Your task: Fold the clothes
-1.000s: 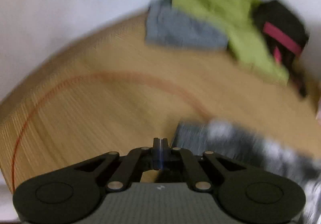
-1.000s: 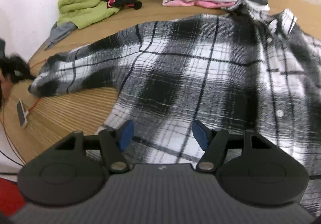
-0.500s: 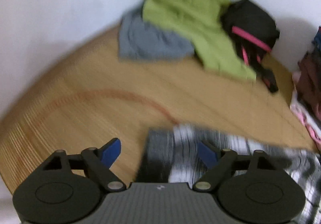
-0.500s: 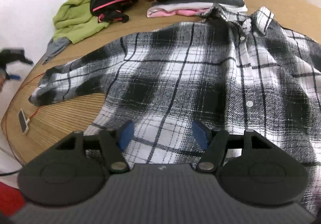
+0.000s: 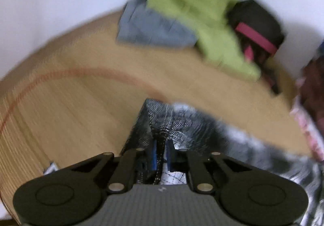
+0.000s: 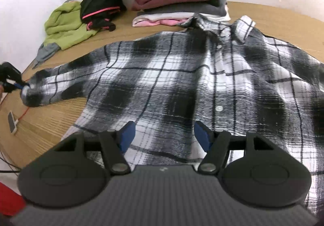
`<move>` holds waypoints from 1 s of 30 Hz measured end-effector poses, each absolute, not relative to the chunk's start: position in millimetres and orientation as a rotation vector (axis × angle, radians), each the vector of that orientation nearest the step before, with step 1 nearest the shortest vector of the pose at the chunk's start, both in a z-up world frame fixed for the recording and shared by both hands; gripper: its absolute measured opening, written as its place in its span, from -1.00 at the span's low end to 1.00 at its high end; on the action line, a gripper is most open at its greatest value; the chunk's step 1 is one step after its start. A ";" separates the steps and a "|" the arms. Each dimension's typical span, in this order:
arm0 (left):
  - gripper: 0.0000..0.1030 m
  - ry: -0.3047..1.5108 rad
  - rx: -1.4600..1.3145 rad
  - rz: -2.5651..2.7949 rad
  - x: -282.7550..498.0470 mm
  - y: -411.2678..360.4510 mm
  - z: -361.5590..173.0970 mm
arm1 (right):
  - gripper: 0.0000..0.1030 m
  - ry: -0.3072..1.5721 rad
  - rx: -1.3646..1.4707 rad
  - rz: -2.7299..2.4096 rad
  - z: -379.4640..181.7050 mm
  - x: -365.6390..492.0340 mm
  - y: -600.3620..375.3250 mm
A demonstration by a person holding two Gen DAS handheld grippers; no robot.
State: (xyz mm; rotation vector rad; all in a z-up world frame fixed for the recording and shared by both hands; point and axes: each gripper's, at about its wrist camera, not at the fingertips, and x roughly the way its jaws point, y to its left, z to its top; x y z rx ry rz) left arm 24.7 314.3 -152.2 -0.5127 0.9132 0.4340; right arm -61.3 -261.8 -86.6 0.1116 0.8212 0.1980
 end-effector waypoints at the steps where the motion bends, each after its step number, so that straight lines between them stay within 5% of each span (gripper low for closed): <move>1: -0.81 0.878 -0.496 0.421 24.6 308.9 -137.7 | 0.30 0.819 0.111 0.193 -86.0 -61.6 -263.6; 10: -0.81 0.591 -0.327 0.024 62.8 131.7 2.1 | 0.30 0.774 0.165 0.179 -77.0 -61.5 -300.5; 18: -0.76 0.636 -0.209 -0.361 101.0 -129.2 16.9 | 0.30 0.760 0.289 0.105 -87.6 -67.6 -400.1; 20: -0.36 0.683 -0.148 -0.513 107.5 -201.7 -7.9 | 0.30 0.767 0.335 0.077 -94.8 -68.0 -430.5; 21: 0.25 0.740 -0.107 -0.611 108.4 -231.7 -21.4 | 0.30 0.773 0.369 0.058 -99.4 -67.2 -446.9; 22: 0.63 0.817 -0.085 -0.675 107.9 -254.4 -35.2 | 0.30 0.780 0.404 0.039 -104.2 -66.3 -463.8; 26: 0.64 0.917 -0.121 -0.731 92.6 -258.6 -72.2 | 0.33 0.791 0.541 0.015 -117.1 -59.2 -519.2; 30: 0.89 0.859 -0.125 -0.515 96.0 -184.4 -78.9 | 0.33 0.705 0.770 0.030 -116.5 -48.2 -561.5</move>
